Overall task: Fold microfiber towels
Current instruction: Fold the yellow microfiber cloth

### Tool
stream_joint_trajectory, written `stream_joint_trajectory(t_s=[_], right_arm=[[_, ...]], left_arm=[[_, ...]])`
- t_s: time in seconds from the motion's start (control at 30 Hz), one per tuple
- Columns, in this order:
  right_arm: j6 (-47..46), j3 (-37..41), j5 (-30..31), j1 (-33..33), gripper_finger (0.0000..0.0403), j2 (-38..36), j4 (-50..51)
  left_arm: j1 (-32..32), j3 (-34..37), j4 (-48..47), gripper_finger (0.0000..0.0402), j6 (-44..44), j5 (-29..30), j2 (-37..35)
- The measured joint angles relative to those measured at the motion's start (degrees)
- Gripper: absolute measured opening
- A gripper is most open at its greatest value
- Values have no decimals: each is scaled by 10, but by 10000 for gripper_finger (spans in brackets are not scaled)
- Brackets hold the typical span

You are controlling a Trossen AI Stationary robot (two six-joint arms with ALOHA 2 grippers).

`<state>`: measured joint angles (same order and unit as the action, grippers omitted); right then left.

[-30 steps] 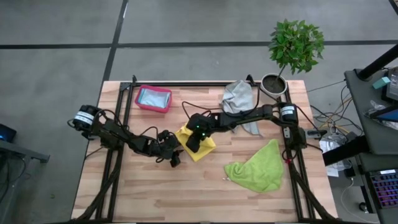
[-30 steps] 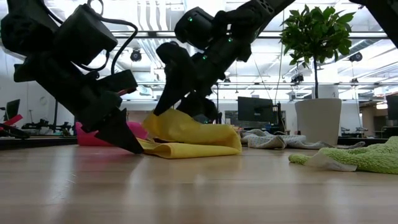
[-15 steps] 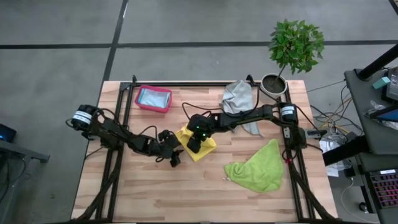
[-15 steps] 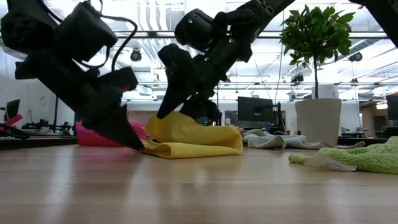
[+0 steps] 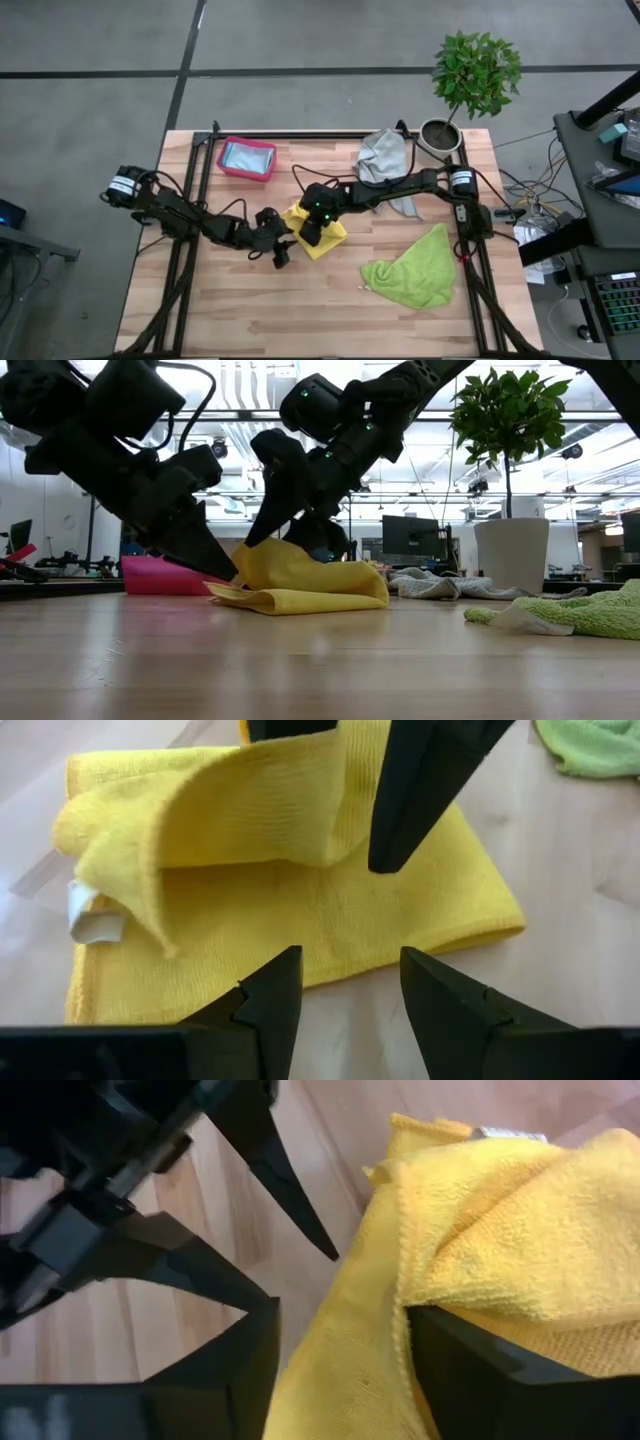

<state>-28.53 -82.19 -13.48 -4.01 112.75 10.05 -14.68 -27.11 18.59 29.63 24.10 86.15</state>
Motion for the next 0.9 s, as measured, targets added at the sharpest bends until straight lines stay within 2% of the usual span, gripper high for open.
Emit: stream_joint_trajectory(t_s=[0.23, 0.47, 0.6, 0.77, 0.9], right_arm=[[10, 0, -15, -1, 257, 0, 0], [41, -9, -20, -3, 271, -3, 3], [45, -10, -20, -3, 268, -3, 2], [45, -10, -20, -3, 263, -3, 3], [45, -10, -19, -3, 265, -3, 1]], left_arm=[[0, -5, 1, 154, -4, -2, -19], [-2, -5, -49, 154, -36, -16, -90], [-1, -5, -94, 154, -88, 32, -128], [1, -5, -99, 154, -187, 108, -144], [14, -5, -97, 154, -221, 121, -133]])
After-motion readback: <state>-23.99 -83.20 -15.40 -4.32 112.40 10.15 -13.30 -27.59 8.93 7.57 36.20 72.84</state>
